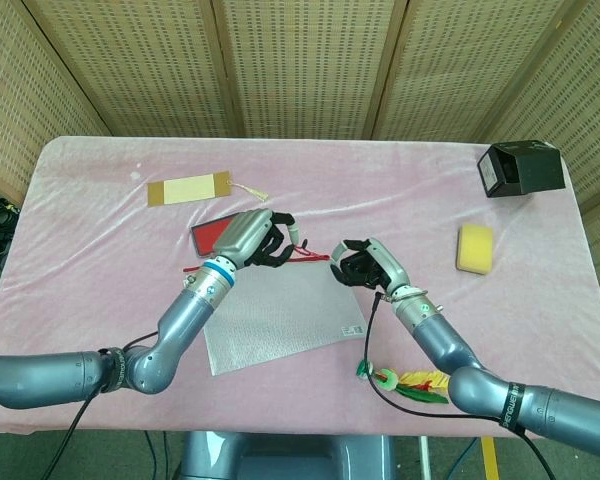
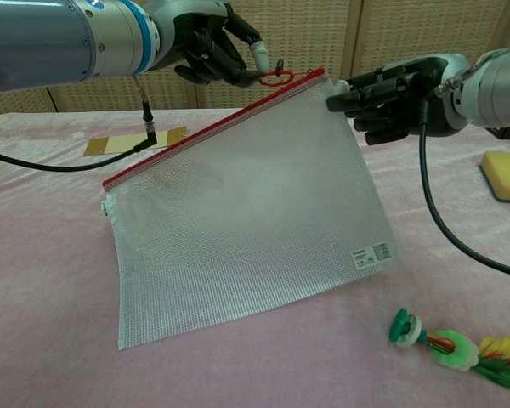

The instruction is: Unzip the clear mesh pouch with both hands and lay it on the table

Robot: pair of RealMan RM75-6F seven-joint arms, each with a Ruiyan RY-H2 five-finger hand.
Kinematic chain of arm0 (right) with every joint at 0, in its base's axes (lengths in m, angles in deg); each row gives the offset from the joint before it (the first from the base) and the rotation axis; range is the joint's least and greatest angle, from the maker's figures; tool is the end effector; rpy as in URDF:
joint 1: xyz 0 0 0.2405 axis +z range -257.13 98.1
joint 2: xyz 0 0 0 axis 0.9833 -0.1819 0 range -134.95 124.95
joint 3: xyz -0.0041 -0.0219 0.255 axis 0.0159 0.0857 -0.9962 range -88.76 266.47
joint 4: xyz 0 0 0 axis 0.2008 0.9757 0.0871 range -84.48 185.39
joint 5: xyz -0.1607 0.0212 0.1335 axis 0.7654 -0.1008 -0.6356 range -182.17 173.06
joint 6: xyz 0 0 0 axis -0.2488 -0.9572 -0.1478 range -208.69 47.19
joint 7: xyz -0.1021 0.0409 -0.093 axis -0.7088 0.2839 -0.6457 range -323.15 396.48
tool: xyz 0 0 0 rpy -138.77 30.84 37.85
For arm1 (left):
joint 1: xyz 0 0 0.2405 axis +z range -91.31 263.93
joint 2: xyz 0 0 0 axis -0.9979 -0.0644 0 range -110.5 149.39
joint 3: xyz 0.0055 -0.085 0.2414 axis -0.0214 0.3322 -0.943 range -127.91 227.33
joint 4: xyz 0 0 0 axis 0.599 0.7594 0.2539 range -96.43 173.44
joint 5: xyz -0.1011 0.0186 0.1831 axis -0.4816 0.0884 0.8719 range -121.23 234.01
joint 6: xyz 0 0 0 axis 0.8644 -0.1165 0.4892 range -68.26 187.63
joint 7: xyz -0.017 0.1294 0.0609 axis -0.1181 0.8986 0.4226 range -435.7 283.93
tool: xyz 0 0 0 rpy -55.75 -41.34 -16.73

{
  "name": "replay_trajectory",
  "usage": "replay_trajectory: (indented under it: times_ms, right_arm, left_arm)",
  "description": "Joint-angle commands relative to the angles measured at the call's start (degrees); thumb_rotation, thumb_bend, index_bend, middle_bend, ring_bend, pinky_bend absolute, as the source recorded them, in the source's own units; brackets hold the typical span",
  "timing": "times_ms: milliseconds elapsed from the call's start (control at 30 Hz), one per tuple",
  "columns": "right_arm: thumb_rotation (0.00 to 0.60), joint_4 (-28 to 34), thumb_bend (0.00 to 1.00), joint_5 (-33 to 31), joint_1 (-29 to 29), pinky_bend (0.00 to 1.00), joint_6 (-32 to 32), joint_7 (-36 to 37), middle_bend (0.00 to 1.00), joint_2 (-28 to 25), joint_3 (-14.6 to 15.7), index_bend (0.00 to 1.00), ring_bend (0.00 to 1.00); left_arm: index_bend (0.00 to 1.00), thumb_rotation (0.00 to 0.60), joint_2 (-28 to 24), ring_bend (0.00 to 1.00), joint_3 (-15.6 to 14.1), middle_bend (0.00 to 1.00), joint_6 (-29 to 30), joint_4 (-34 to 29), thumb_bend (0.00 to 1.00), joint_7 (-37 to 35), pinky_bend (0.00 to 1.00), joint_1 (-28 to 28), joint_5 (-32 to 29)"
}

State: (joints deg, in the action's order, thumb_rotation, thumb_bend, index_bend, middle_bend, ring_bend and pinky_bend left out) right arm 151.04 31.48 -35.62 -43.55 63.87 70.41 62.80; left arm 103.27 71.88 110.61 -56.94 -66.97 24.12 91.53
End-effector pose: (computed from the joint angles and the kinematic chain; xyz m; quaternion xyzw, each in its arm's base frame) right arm -0.1021 -0.3646 0.0405 0.3842 -0.7836 0.4677 0.1398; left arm -0.0052 0.3870 0.0153 -0.6402 -0.5405 -0.4716 0.2749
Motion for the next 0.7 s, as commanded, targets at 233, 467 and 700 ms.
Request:
replay_trajectory:
  times_ms: [233, 467, 700]
  right_arm:
    - [0.600, 0.25, 0.92, 1.54, -1.82, 1.00, -0.72, 3.54, 0.96, -1.07, -2.33, 0.82, 0.92]
    - [0.600, 0.18, 0.93, 3.57, -3.14, 1.00, -0.77, 5.77, 0.96, -0.99, -3.30, 0.82, 0.92]
    - [0.600, 0.01, 0.93, 4.82, -4.40, 1.00, -1.29, 8.65, 0.96, -1.53, -5.02, 0.82, 0.92]
  left_arm:
    - [0.87, 0.600, -0.20, 0.89, -1.07, 0.92, -1.34, 1.68, 0.53, -1.01, 1.00, 0.70, 0.15]
    - [0.87, 0.600, 0.56, 0.89, -1.74, 0.92, -1.16, 2.97, 0.53, -1.15, 1.00, 0.96, 1.27]
    - [0.87, 0.600, 0.25, 0.89, -2.38, 0.92, -1.91, 3.74, 0.53, -0.77, 1.00, 1.10, 0.51]
